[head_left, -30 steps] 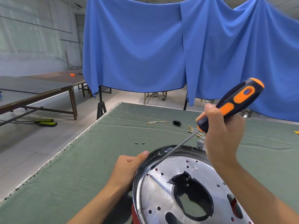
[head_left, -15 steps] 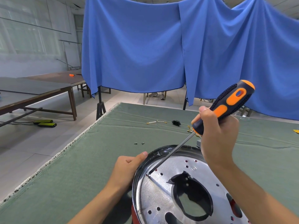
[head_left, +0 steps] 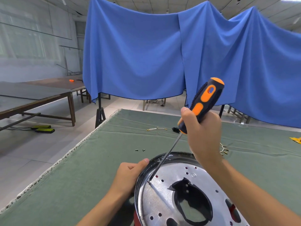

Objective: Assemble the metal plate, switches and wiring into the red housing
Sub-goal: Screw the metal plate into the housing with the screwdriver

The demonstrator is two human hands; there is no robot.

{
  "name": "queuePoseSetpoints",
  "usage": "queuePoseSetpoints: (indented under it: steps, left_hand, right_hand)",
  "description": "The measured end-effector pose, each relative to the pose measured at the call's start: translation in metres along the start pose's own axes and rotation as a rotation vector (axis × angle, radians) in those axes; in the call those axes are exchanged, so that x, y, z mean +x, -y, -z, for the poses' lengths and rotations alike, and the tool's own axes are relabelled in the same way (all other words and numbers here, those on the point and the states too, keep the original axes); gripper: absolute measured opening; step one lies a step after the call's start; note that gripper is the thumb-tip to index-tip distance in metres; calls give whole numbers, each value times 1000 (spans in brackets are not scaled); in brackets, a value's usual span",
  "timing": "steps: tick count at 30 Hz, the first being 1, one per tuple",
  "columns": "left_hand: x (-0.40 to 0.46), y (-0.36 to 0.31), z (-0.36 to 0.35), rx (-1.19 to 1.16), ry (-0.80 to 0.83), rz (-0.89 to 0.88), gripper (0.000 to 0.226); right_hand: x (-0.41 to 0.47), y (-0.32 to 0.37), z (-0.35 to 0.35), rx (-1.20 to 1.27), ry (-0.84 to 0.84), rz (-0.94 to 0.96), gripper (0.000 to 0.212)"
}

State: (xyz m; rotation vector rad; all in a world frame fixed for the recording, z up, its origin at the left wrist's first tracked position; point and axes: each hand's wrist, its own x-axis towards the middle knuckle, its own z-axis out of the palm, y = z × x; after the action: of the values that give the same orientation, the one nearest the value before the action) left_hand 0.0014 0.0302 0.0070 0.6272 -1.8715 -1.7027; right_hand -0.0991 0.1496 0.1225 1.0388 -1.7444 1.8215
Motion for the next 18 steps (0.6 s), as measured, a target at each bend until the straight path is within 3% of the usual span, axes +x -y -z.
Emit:
queuePoseSetpoints:
  steps: [9,12,18]
  left_hand:
    - [-4,-3,0,-20,10,16,43]
    - [-3,-2,1,-19,7,23,52]
    - [-2,-2,1,15,16,5,45]
  right_hand:
    - [4,11,-12,-166,60,47,40]
    - [8,15,-13,-217,127,6,38]
    - [6,30,-20,-558,97,60,46]
